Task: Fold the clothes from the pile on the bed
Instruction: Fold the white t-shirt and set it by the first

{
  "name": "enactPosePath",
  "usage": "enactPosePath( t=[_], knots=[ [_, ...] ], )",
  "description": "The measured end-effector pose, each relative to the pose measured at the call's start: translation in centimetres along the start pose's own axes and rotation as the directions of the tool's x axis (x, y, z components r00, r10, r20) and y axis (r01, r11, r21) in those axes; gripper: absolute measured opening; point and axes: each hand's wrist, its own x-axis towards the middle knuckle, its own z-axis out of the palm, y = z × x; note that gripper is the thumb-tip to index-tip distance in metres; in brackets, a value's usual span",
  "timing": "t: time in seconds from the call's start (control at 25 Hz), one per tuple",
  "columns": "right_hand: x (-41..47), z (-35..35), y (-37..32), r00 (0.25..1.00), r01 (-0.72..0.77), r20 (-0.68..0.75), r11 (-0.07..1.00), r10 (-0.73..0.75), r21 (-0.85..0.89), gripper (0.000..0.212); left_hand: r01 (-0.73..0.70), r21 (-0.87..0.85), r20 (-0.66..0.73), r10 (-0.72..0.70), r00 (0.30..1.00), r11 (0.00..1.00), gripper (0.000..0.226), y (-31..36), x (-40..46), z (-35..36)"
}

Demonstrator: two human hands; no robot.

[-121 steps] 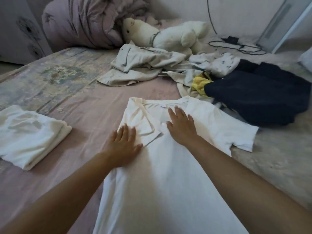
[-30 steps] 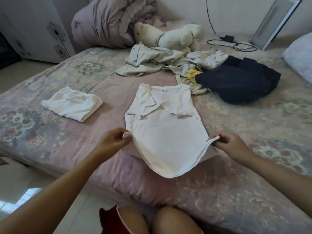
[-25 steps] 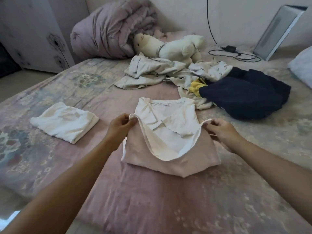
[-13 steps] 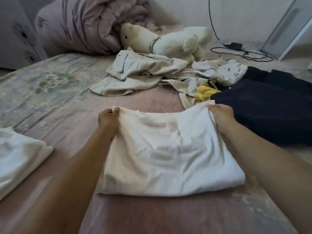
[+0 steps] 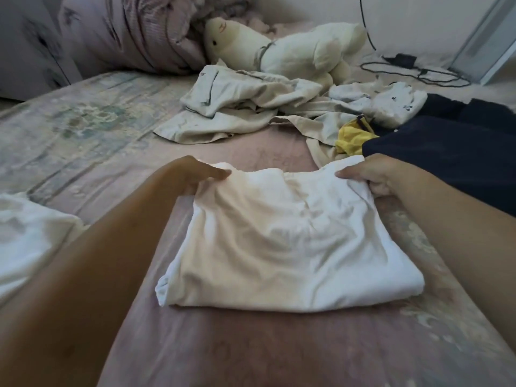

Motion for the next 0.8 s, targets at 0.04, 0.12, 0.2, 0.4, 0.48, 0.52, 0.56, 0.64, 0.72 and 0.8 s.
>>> enactPosePath(
  t=[0.04,0.12,0.2,0.4,0.48,0.52,0.56,0.64,0.72,0.8],
  knots=[
    [1.0,-0.4,0.3,1.0,0.016,0.006,1.0,-0.016,-0.018,0.095,0.02,-0.045,0.047,-0.018,0.999,0.999,0.057,-0.2,-0.2,0.0],
    [2.3,-1.3,0.5,1.0,0.015,0.016,0.996,-0.013,-0.09,0.103,0.032,-0.071,0.083,-0.026,0.996,0.997,0.056,0.0,-0.6,0.1],
    [0.0,-1.6,-0.4,0.997,0.076,-0.005,0.994,-0.076,-0.081,0.06,-0.057,-0.089,0.006,0.057,0.998,0.994,0.044,0.3,-1.1,0.0],
    [-5.7,-3.0,0.9,0.934,0.351,-0.048,0.934,-0.354,-0.066,0.016,-0.362,-0.065,-0.048,0.36,0.932,0.93,0.015,-1.5,-3.2,-1.5],
    [-7.1,-3.5,2.1,0.917,0.39,-0.049,0.914,-0.397,-0.111,0.017,-0.429,-0.037,-0.049,0.427,0.903,0.903,0.022,-2.3,-4.7,-2.1],
    [-7.4,-3.8,2.5,0.914,0.393,-0.063,0.913,-0.401,-0.106,0.017,-0.44,-0.055,-0.046,0.438,0.898,0.896,0.022,-2.3,-5.6,-2.2],
    [-8.3,-3.8,2.4,0.913,0.393,-0.083,0.915,-0.4,-0.085,0.017,-0.438,-0.086,-0.043,0.436,0.899,0.895,0.02,-2.1,-6.3,-2.3],
    [-9.4,-4.0,1.9,0.91,0.406,-0.095,0.914,-0.404,0.011,0.015,-0.416,-0.154,-0.043,0.414,0.909,0.896,0.012,-1.1,-7.4,-2.5],
    [-9.8,-4.2,0.9,0.91,0.411,-0.099,0.905,-0.402,0.112,0.013,-0.406,-0.19,-0.038,0.406,0.913,0.894,0.021,0.2,-8.2,-2.5],
    [-10.8,-4.8,-0.6,0.904,0.426,-0.094,0.888,-0.416,0.172,0.011,-0.412,-0.222,-0.063,0.408,0.911,0.884,0.023,1.8,-9.6,-2.7]
  ],
)
